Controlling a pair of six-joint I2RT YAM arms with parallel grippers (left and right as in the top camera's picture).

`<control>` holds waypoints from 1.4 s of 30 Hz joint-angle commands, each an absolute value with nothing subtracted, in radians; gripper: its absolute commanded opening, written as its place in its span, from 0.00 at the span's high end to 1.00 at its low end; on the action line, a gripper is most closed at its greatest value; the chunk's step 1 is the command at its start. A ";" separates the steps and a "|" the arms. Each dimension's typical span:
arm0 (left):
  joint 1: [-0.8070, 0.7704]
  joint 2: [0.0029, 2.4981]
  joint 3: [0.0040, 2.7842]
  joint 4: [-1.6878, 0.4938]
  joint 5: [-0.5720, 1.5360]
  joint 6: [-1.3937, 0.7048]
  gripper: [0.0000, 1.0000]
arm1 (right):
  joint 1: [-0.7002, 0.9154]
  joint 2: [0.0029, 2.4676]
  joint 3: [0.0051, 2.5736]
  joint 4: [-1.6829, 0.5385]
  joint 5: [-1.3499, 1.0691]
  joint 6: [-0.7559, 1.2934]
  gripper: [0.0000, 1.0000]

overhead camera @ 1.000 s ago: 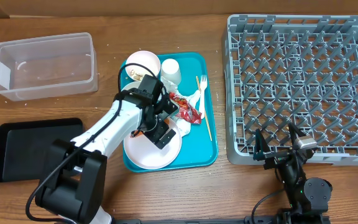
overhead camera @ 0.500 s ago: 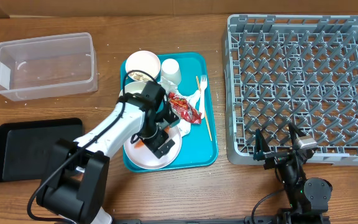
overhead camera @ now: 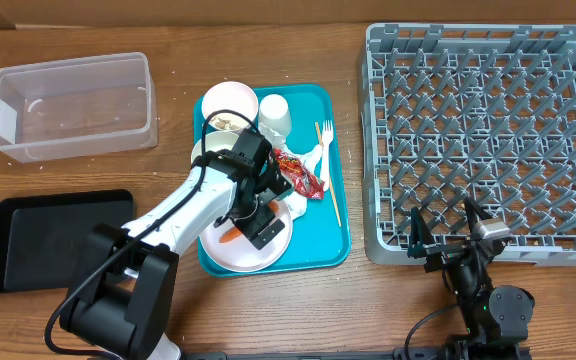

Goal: Sort waste into correct bins and load items into the dishwasher rack
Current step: 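Reach the left gripper to the white plate and grasp the carrot, then carry the carrot left and drop it onto the black tray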

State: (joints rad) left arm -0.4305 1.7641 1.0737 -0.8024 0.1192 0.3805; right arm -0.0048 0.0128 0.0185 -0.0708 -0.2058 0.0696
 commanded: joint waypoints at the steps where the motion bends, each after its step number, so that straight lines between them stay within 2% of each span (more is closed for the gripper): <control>1: -0.431 1.778 1.068 -0.797 0.146 0.324 0.00 | 0.000 0.003 0.008 -0.065 -0.203 0.063 0.00; 7: -0.439 1.778 1.050 -0.801 -0.033 0.252 0.02 | 0.000 0.003 0.008 -0.065 -0.203 0.063 0.00; 10: -0.439 1.778 1.034 -0.794 -0.033 0.246 0.16 | 0.000 0.003 0.008 -0.065 -0.203 0.063 0.00; 13: -0.440 1.778 1.020 -0.792 -0.027 0.246 0.22 | 0.000 0.003 0.008 -0.065 -0.203 0.063 0.00; 16: -0.440 1.778 1.007 -0.781 -0.026 0.246 0.38 | 0.000 0.003 0.008 -0.065 -0.203 0.063 0.00; 23: -0.440 1.778 1.007 -0.765 -0.026 0.231 0.49 | 0.000 0.003 0.008 -0.065 -0.203 0.063 0.00; 26: -0.440 1.778 1.010 -0.769 -0.025 0.195 0.67 | 0.000 0.003 0.008 -0.065 -0.203 0.063 0.00; 31: -0.440 1.772 1.031 -0.787 0.077 0.153 0.77 | 0.000 0.003 0.008 -0.065 -0.203 0.063 0.00; 33: -0.439 1.764 1.050 -0.804 0.114 0.152 0.86 | 0.000 0.003 0.008 -0.065 -0.203 0.063 0.00; 36: -0.439 1.745 1.092 -0.858 0.140 0.146 0.93 | 0.000 0.003 0.008 -0.065 -0.203 0.063 0.00; 42: -0.432 1.627 1.189 -0.991 0.149 0.091 0.96 | 0.000 0.003 0.008 -0.065 -0.203 0.063 0.00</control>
State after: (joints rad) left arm -0.4324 1.7302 1.1198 -0.9676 0.1123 0.1425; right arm -0.0048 0.0128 0.0185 -0.0708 -0.2058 0.0700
